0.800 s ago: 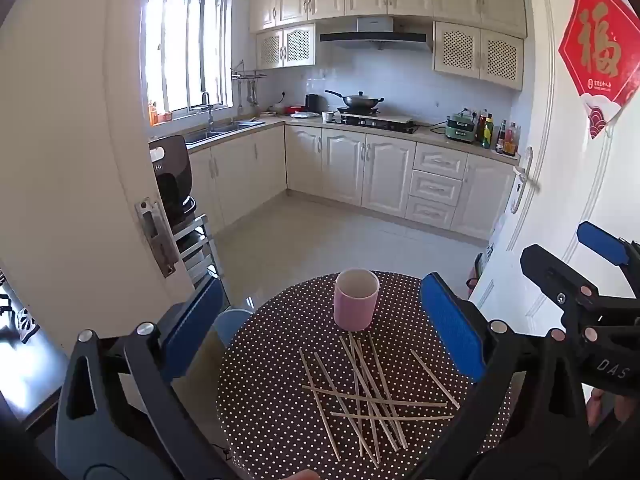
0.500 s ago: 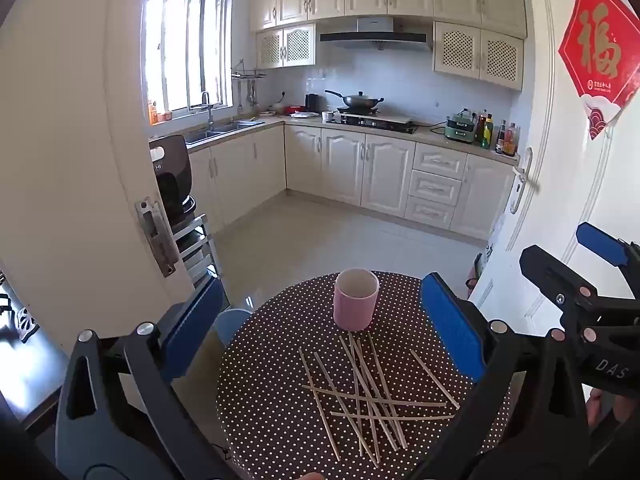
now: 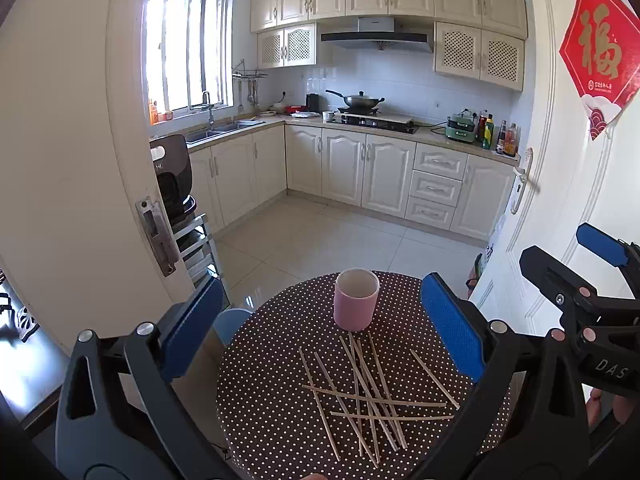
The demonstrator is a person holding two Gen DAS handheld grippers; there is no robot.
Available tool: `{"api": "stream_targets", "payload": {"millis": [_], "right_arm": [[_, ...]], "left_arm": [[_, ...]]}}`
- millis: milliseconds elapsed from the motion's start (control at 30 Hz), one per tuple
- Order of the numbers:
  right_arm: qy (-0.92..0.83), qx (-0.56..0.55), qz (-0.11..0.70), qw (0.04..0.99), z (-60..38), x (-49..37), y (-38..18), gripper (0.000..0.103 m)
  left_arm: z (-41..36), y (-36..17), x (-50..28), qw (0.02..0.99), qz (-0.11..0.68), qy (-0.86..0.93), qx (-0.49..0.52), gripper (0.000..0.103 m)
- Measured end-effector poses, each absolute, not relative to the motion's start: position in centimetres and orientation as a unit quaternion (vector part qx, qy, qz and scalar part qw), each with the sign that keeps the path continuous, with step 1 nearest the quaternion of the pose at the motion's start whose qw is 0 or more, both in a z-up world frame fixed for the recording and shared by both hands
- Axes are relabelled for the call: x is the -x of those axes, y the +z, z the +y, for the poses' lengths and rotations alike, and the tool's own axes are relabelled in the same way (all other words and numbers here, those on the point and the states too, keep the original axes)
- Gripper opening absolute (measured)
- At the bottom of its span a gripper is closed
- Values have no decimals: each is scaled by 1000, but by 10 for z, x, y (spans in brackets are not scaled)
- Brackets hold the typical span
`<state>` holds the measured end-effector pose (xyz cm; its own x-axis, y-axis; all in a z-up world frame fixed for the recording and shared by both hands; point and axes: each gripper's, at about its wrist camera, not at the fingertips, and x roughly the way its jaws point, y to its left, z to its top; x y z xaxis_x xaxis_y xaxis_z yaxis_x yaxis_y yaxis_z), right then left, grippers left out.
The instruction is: Organize utensils
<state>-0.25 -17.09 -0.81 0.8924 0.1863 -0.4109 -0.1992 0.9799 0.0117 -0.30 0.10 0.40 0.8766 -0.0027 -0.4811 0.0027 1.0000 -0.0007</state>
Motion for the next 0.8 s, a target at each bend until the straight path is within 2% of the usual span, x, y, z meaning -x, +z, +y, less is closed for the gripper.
{"api": "stream_targets", "payload": {"millis": [800], "right_arm": [[97, 16, 214, 972, -170, -2, -9, 96]], "left_arm": [[1, 2, 0, 969, 247, 0, 0, 98]]}}
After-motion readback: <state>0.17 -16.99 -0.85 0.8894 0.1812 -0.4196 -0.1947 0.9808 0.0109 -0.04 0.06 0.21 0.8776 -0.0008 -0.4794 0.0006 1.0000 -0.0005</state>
